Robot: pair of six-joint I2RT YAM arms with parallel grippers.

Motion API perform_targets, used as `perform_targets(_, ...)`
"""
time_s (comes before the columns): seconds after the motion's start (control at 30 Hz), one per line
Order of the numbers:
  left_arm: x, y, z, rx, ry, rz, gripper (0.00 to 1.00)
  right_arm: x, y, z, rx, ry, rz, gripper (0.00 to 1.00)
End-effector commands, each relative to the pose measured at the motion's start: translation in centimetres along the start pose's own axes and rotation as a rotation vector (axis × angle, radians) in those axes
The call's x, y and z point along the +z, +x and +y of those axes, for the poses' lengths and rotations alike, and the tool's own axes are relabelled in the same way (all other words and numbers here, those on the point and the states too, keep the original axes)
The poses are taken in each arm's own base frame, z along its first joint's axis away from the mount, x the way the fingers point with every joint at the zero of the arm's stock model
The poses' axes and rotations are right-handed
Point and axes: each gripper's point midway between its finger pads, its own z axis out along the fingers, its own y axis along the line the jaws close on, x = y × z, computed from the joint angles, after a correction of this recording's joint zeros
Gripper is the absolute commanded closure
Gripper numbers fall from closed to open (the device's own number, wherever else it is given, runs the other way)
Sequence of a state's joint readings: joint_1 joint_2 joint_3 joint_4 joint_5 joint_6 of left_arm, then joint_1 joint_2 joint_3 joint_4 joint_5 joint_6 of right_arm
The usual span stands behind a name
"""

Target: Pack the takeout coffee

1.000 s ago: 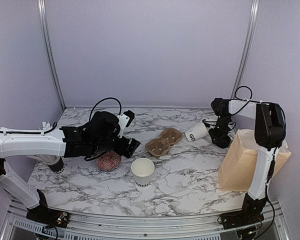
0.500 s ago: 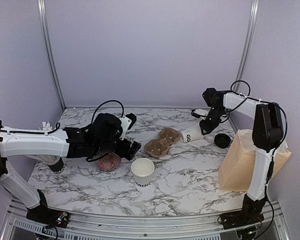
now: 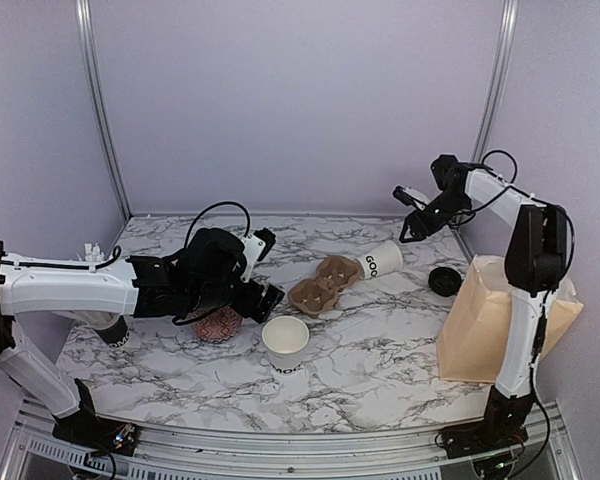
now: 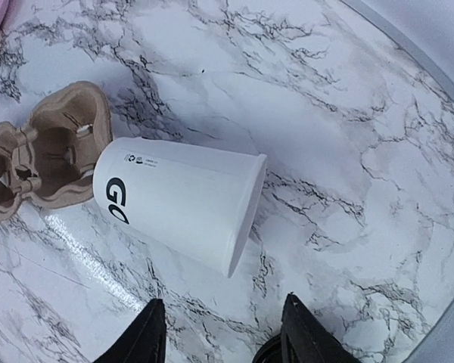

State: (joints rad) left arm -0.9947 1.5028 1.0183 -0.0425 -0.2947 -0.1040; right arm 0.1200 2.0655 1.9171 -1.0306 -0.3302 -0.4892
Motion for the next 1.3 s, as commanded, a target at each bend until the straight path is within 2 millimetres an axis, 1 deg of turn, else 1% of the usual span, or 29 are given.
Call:
perform_targets(0.0, -0.5, -1.3, -0.6, 0.003, 0.020, -0.020, 0.01, 1.5, -0.8, 0.2, 0.029, -0.189, -0.083, 0.45)
perform_targets(0.03, -0.5, -1.3, -0.7, 0.003, 0.022, -0.020, 0.01, 2.0, -0.9, 0.1, 0.032, -0.208, -0.087, 0.43)
perform_targets(0.13, -0.6, -1.3, -0.8, 0.006, 0.024, -0.018, 0.01, 3.0, -1.4, 0.8, 0.026, -0.287, -0.109, 0.40)
perform_targets(0.23, -0.8, -1.2, -0.8, 0.006, 0.023, -0.016, 0.01, 3.9, -1.5, 1.0, 0.029, -0.328, -0.115, 0.39)
perform_targets(0.33, -0.8, -1.0, -0.8, 0.005, 0.024, -0.012, 0.01, 4.3, -1.4, 1.9, 0.014, -0.375, -0.118, 0.39)
perform_targets(0.43, -0.7, -0.8, -0.8, 0.005, 0.024, -0.008, 0.01, 4.2, -1.2, 2.9, -0.009, -0.421, -0.120, 0.44)
perform_targets(0.57, -0.4, -0.8, -0.9, 0.006, 0.026, -0.004, 0.01, 3.6, -1.3, 4.3, -0.037, -0.478, -0.134, 0.59)
perform_targets(0.7, -0.2, -0.9, -1.2, 0.012, 0.032, 0.000, 0.01, 3.3, -1.5, 4.9, -0.051, -0.492, -0.144, 0.66)
perform_targets(0.8, 0.0, -0.9, -1.3, 0.012, 0.034, 0.002, 0.01, 3.9, -1.6, 4.9, -0.039, -0.480, -0.138, 0.64)
perform_targets(0.9, 0.0, -0.9, -1.4, 0.012, 0.038, 0.005, 0.01, 5.2, -1.7, 3.6, 0.023, -0.416, -0.115, 0.63)
perform_targets(0.93, -0.1, -0.9, -1.5, 0.011, 0.039, 0.005, 0.01, 5.3, -1.6, 3.6, 0.037, -0.417, -0.111, 0.63)
perform_targets(1.03, -0.3, -0.8, -1.5, 0.010, 0.038, 0.007, 0.01, 5.3, -1.5, 4.0, 0.068, -0.434, -0.109, 0.59)
perform_targets(1.13, -0.3, -0.5, -1.3, 0.015, 0.032, 0.012, 0.01, 5.0, -1.3, 4.9, 0.055, -0.428, -0.119, 0.56)
perform_targets(1.27, 0.0, -0.5, -1.5, 0.019, 0.032, 0.017, 0.01, 5.0, -1.3, 6.5, 0.055, -0.408, -0.123, 0.53)
